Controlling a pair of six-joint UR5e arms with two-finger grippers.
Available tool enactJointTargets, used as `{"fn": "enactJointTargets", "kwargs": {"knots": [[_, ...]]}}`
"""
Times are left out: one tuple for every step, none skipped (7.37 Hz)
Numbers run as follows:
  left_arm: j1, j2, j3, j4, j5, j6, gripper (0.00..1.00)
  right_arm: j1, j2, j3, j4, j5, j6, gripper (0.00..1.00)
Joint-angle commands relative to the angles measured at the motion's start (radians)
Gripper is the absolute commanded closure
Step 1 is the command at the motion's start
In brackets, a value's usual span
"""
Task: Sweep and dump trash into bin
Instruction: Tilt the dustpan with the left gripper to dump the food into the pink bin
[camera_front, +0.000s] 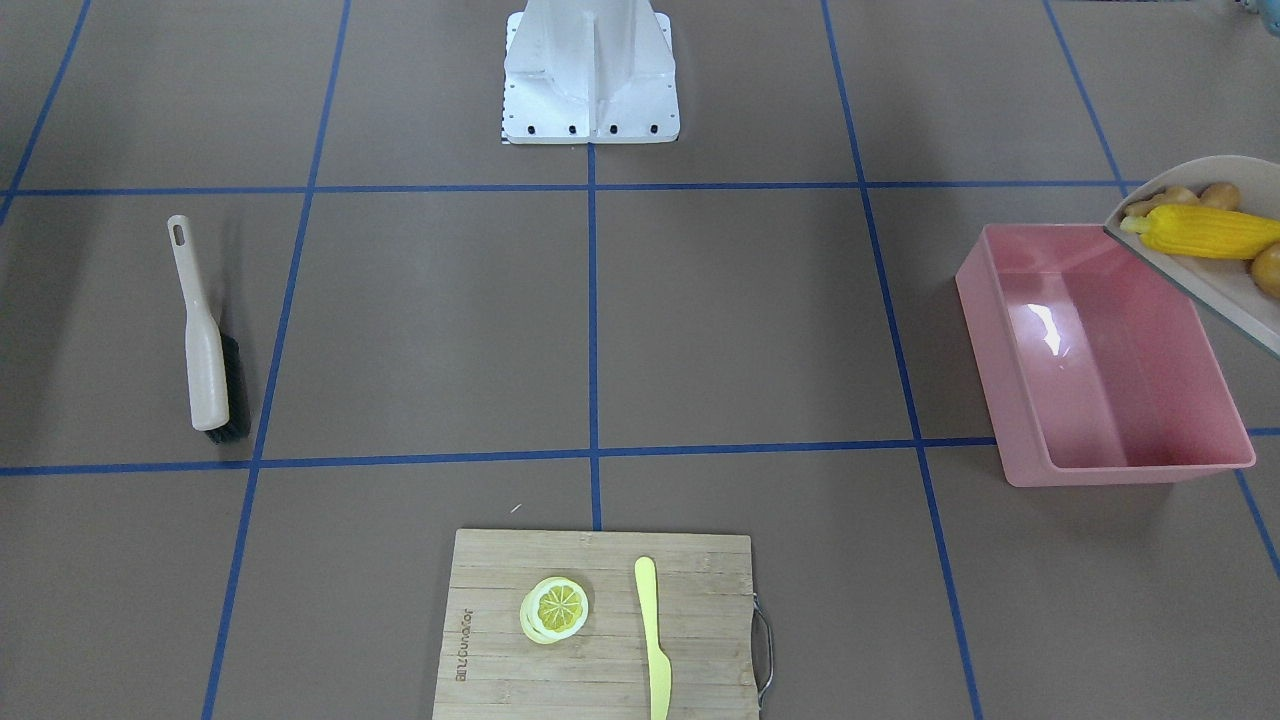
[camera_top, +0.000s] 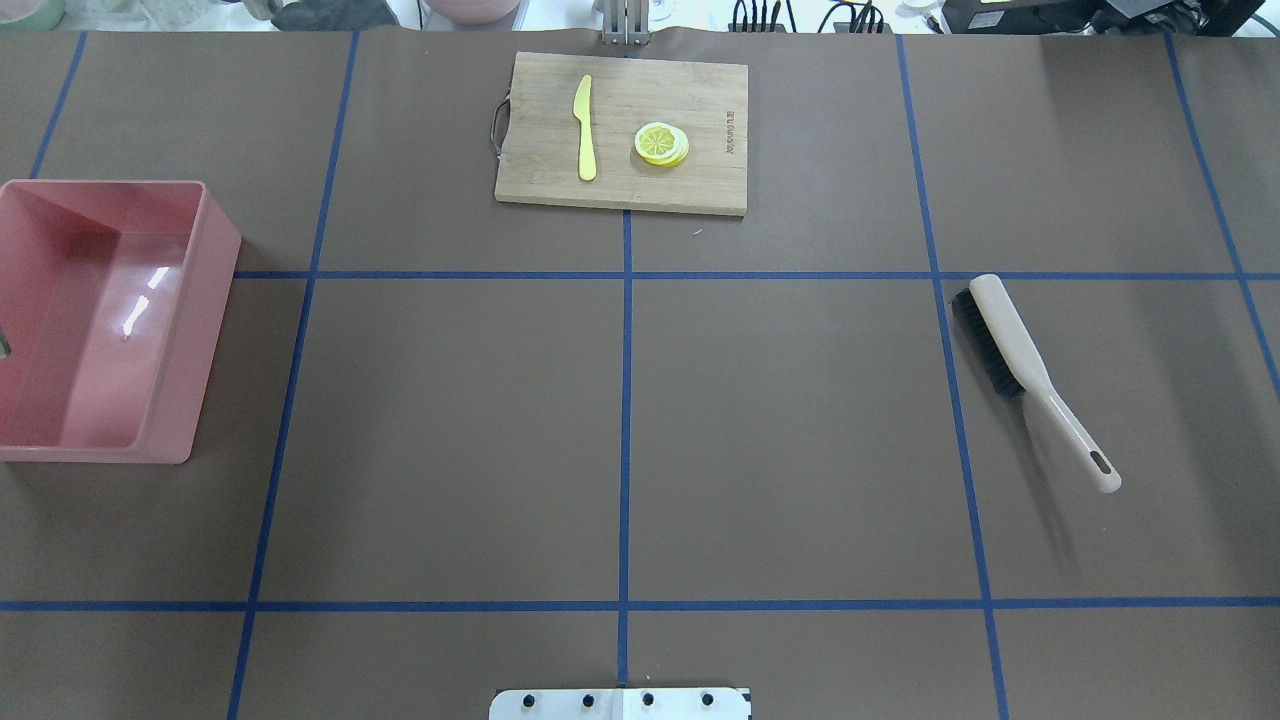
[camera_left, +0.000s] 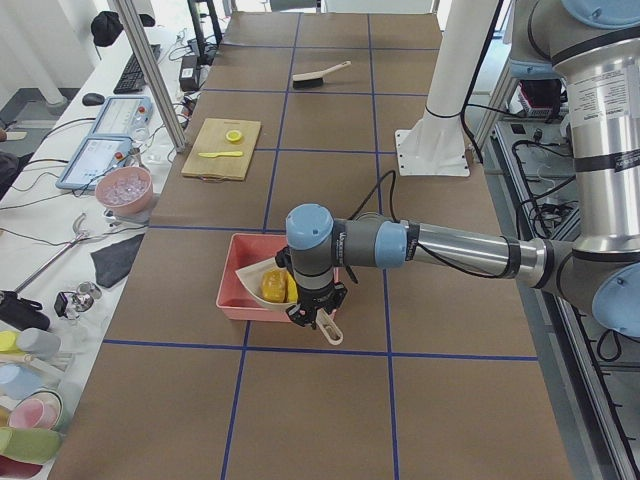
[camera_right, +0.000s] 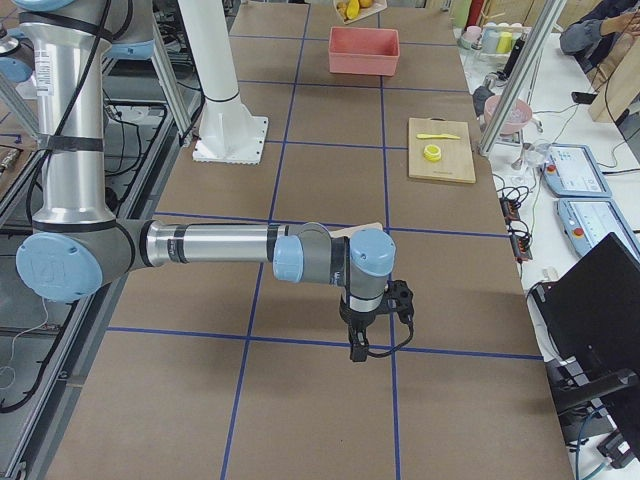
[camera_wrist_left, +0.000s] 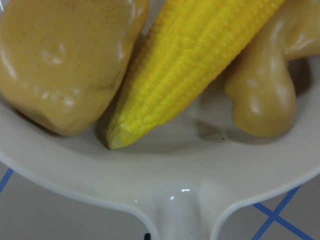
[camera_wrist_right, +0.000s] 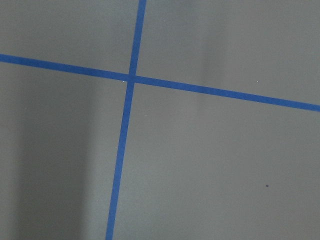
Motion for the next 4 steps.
{"fn": "enactJointTargets", "kwargs": {"knots": [[0.046, -0.012, -0.015, 0.048, 0.042, 0.0, 1.0, 0.0, 0.007, -0.007, 0.071, -0.004, 0.002, 0.0], [0.081, -0.016, -0.016, 0.058, 0.042, 0.0, 1.0, -0.001, 0.004, -0.036, 0.116, 0.0, 0.01, 0.0], [0.09, -0.038, -0.018, 0.14, 0.054, 0.0, 1.0, -0.001, 0.001, -0.056, 0.135, 0.018, 0.013, 0.0], [0.093, -0.101, -0.025, 0.241, 0.127, 0.008, 1.0, -0.001, -0.002, -0.05, 0.136, 0.028, 0.013, 0.0]]}}
